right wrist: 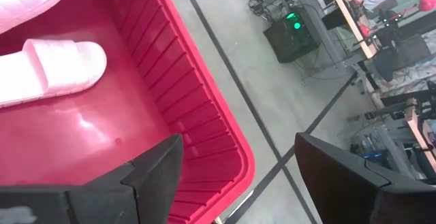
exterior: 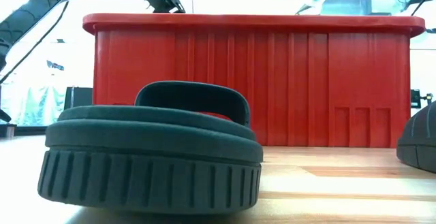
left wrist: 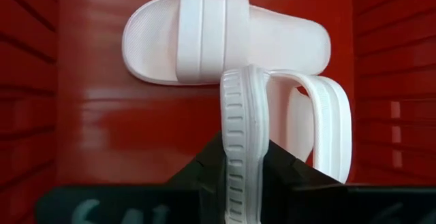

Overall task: Pick and place slides into bin
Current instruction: Put the pink slide into the red bin, then put the right black slide into the red bin

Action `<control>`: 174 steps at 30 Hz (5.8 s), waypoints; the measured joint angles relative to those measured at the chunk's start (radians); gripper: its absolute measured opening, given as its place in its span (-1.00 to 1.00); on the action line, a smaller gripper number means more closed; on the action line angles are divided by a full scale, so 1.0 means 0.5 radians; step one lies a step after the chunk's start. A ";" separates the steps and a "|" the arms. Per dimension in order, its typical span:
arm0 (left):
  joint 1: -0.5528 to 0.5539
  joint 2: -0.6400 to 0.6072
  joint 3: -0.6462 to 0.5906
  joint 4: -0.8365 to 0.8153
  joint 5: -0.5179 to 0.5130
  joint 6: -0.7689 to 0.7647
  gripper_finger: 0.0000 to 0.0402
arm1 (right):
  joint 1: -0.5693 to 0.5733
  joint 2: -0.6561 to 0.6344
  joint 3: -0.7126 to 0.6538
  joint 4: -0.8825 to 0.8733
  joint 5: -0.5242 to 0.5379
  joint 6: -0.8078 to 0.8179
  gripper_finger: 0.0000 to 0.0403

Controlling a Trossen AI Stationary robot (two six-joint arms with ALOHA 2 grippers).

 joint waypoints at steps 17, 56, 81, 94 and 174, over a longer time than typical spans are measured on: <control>-0.040 -0.002 -0.088 0.156 -0.171 0.002 -0.69 | 0.000 0.000 0.000 0.000 -0.001 0.000 0.37; -0.047 -0.002 -0.253 0.410 -0.400 -0.029 -0.63 | 0.000 0.000 0.000 0.000 -0.001 -0.002 0.37; -0.047 0.000 -0.253 0.463 -0.489 -0.021 -0.18 | 0.000 0.000 0.000 0.000 -0.001 -0.002 0.37; -0.046 0.002 -0.253 0.616 -0.691 -0.016 -0.18 | 0.000 0.000 0.000 0.001 -0.001 -0.001 0.37; -0.919 -2.083 -0.961 1.469 -0.206 -1.651 -0.18 | 1.257 -0.002 0.000 0.017 -0.207 1.160 0.37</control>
